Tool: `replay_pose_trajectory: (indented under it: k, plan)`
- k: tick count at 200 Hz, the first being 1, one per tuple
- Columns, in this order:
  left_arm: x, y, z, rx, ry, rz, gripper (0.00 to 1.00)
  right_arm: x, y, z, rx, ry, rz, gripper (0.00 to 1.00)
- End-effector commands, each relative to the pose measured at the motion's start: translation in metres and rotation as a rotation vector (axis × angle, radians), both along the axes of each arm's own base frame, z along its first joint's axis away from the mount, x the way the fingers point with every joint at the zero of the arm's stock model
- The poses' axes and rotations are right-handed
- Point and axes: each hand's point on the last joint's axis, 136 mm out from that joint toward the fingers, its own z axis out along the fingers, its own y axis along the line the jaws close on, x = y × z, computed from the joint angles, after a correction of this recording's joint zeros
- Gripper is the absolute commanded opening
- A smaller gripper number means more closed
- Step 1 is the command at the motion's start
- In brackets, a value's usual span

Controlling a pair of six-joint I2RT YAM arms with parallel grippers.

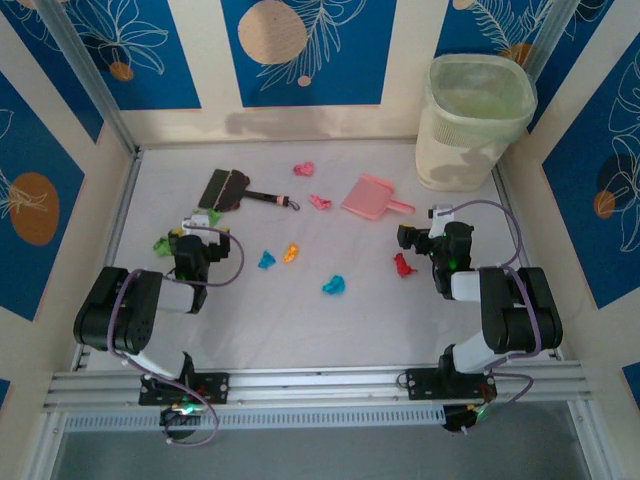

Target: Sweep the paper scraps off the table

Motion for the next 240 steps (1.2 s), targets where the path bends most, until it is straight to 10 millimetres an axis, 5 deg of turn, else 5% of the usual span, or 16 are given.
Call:
replay_pose_trajectory:
  k: [1,28,65,106,120,142,151,172,208,240]
  plan:
    - [0.005,-0.002,0.008,0.010,-0.030,-0.011,1.00,0.009,0.002,0.011,0.008,-0.038,0.004,0.99]
    - [-0.007,0.005,0.014,-0.005,-0.089,0.023,1.00,0.009,0.006,0.016,-0.026,-0.042,-0.009,0.99]
    - [-0.017,0.000,0.038,0.023,-0.137,0.003,1.00,0.008,0.018,0.054,-0.107,0.026,-0.058,0.99]
    - [-0.029,0.000,0.115,-0.126,-0.219,0.029,1.00,-0.020,0.063,0.112,-0.090,-0.136,0.044,0.99]
    - [-0.038,0.014,0.135,-0.333,-0.317,0.146,1.00,-0.035,0.056,0.130,0.074,-0.137,-0.045,0.99]
    - [-0.053,0.016,0.141,-0.574,-0.283,0.198,1.00,-0.070,0.002,0.124,0.398,-0.002,-0.414,0.99]
    - [-0.056,0.011,0.146,-0.586,-0.268,0.170,1.00,-0.077,-0.003,0.125,0.477,0.007,-0.403,0.99]
    - [-0.057,-0.005,0.156,-0.656,-0.276,0.073,1.00,-0.089,0.006,0.129,0.625,0.044,-0.308,0.99]
    - [-0.047,-0.025,0.154,-0.725,-0.205,-0.005,1.00,-0.095,0.025,0.115,0.623,0.206,-0.247,0.97]
    - [-0.037,-0.043,0.142,-0.757,-0.064,-0.040,1.00,-0.087,0.074,0.103,0.461,0.373,-0.073,0.93]
